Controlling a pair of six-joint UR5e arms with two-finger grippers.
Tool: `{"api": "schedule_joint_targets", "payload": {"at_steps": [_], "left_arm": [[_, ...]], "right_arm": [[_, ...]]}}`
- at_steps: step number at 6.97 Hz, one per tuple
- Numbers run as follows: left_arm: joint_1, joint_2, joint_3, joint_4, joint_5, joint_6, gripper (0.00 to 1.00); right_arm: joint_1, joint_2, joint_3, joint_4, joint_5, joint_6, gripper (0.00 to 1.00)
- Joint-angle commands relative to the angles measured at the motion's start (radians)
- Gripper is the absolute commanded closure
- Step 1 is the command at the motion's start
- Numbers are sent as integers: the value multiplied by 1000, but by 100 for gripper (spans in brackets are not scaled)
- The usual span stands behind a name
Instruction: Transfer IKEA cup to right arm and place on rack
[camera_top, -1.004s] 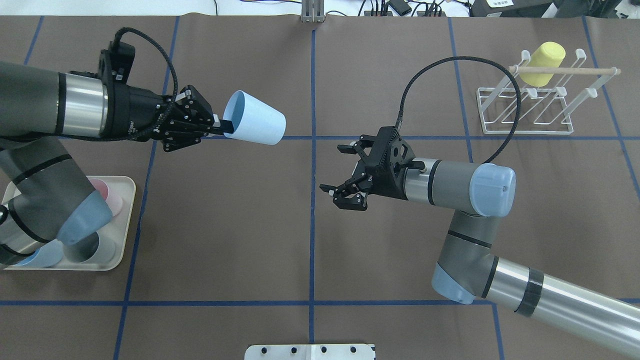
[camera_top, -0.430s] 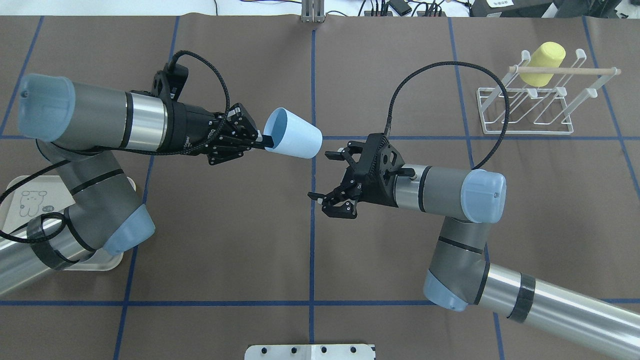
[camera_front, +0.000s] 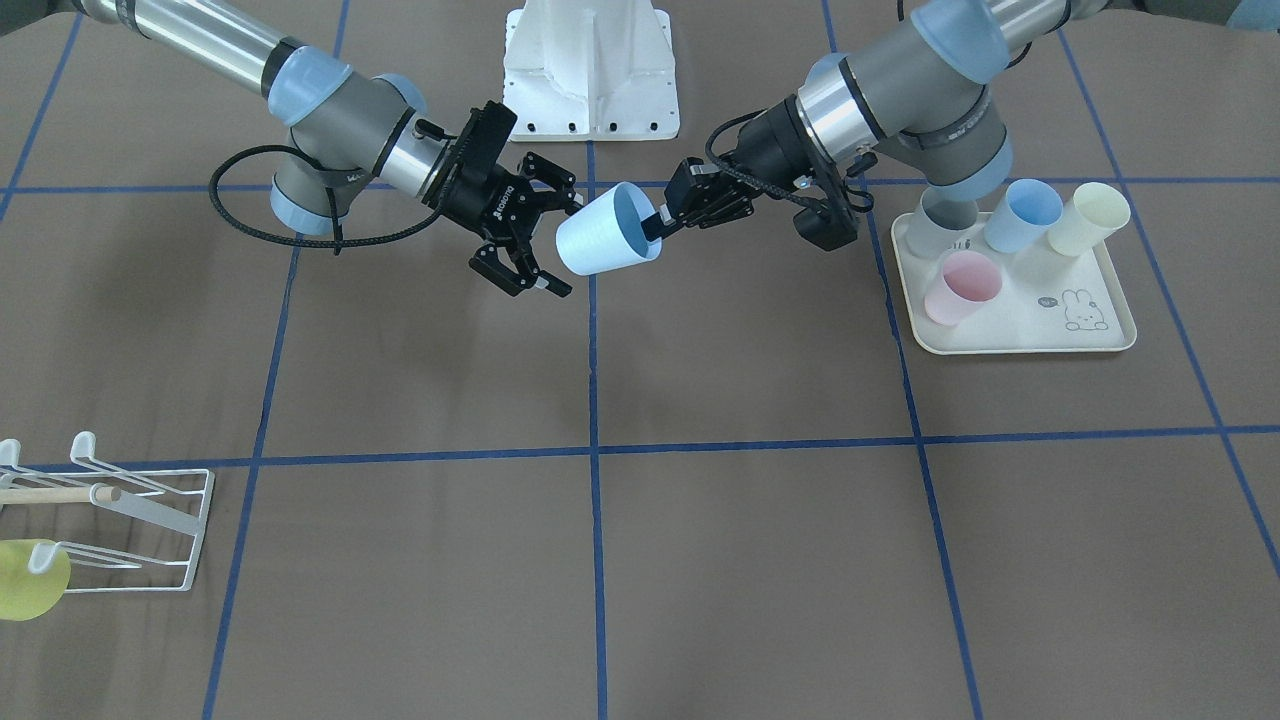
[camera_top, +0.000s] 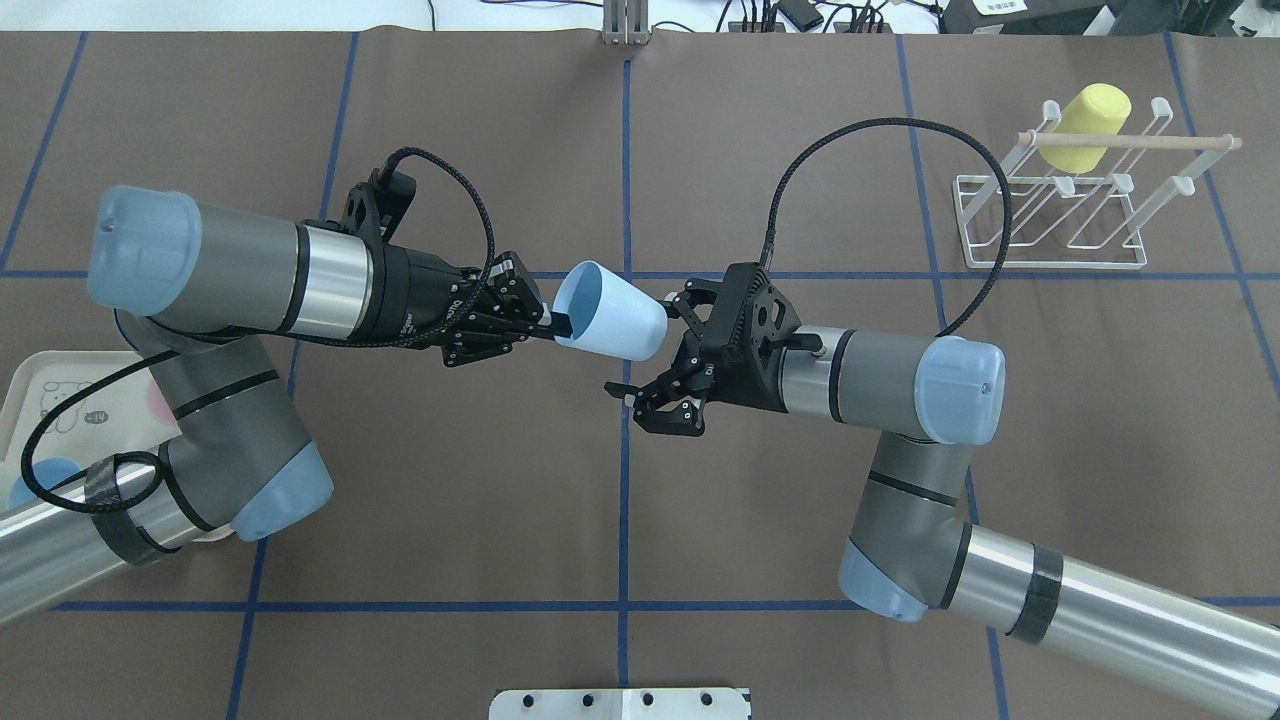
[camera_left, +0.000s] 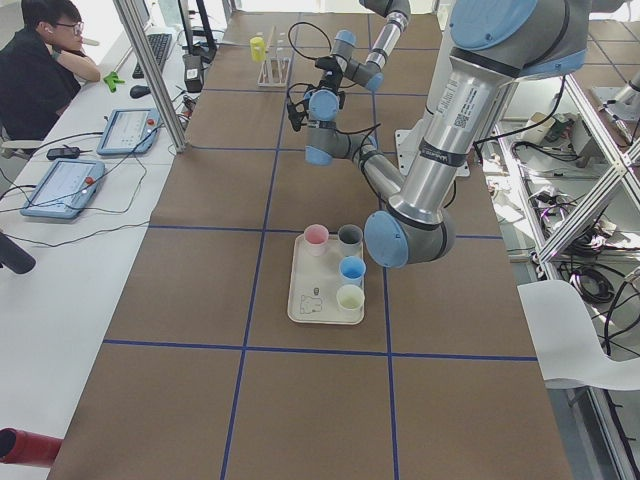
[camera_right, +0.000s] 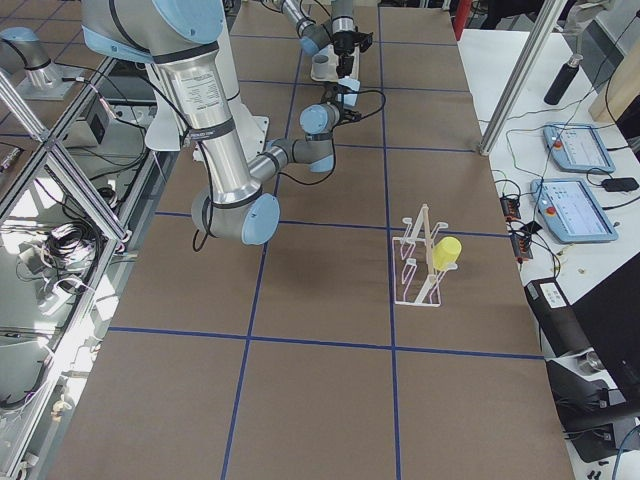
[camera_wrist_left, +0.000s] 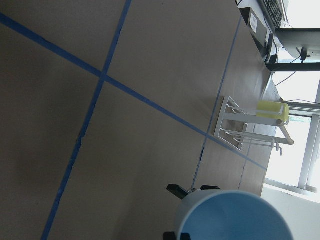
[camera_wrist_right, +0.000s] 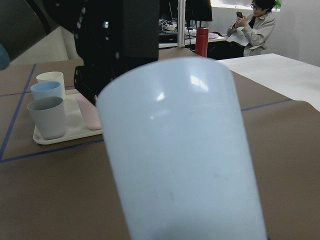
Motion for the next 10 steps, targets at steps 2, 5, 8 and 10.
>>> {"api": "schedule_joint_targets", "payload": {"at_steps": [2, 5, 8, 10], "left_arm": [[8, 0, 20, 0, 1, 3, 100], [8, 1, 34, 1, -2, 52, 100], [8, 0, 35, 1, -5, 52, 100], [8, 0, 35, 1, -5, 52, 100]], "right_arm": [[0, 2, 3, 0, -2, -1, 1], [0, 4, 3, 0, -2, -1, 1], [-6, 4, 3, 0, -2, -1, 21], [-11, 2, 3, 0, -2, -1, 43]]}}
